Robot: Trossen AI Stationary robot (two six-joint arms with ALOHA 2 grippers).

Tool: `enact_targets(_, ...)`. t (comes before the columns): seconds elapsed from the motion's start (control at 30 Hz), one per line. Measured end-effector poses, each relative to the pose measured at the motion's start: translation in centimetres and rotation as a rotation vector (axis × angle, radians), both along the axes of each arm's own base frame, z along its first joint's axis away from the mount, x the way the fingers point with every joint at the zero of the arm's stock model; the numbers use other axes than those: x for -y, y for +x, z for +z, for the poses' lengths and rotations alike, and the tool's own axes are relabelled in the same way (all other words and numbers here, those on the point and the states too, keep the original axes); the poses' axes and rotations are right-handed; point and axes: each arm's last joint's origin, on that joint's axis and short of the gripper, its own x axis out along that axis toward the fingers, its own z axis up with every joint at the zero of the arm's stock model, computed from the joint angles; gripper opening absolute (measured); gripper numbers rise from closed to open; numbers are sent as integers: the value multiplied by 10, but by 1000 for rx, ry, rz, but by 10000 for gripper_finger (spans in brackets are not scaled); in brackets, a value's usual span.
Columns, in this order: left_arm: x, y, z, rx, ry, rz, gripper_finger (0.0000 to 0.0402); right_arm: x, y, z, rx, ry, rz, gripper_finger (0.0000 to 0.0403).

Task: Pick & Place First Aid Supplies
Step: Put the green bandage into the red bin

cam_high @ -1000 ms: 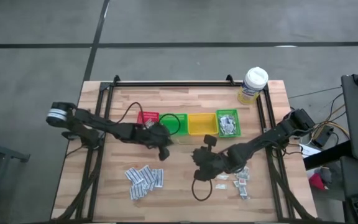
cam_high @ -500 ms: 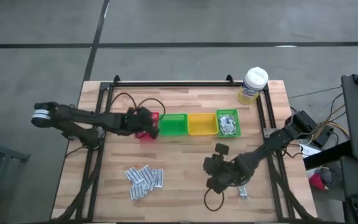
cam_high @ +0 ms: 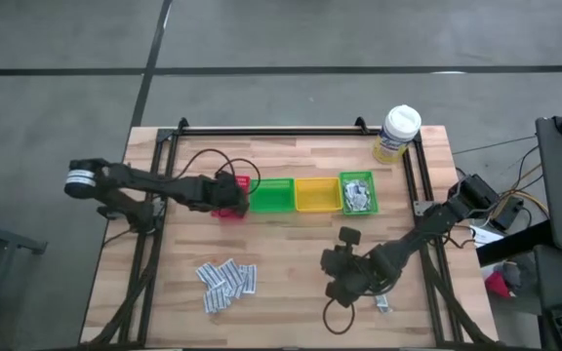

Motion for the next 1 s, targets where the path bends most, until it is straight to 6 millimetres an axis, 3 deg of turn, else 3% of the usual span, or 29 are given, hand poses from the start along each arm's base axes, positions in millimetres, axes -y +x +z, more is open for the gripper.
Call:
enact_targets(0.63, 0, 4, -9, -40, -11, -18, 4, 0, 0, 0, 4, 3, -2, 89)
enact_targets(1.0, 0, 3, -7, -46, -5, -42, 104, 0, 0, 0, 4, 3, 0, 70)
